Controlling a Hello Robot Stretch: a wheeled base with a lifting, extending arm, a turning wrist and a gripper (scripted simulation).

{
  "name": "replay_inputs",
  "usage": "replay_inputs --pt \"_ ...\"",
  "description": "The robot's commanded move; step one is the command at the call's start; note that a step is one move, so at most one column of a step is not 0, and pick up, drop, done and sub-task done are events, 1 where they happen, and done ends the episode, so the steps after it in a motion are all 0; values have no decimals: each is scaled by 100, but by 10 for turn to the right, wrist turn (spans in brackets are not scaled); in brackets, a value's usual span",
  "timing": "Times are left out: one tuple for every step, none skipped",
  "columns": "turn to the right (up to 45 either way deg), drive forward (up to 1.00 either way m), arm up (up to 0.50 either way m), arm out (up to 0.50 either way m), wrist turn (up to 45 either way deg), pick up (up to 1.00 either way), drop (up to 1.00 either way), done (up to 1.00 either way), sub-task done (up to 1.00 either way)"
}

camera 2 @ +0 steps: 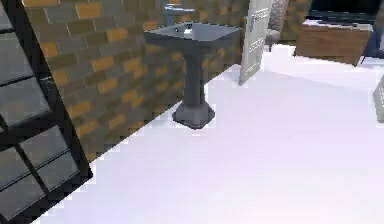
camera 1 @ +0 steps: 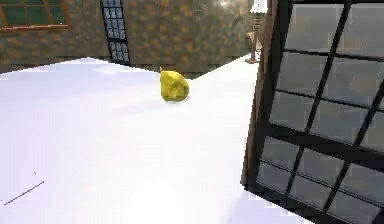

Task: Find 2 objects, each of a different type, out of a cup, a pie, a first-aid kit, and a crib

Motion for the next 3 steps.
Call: replay_inputs --pt "450 0 0 0 0 0 0 0 0" --pt "90 0 0 0 0 0 0 0 0" --pt "0 20 0 0 0 0 0 0 0"
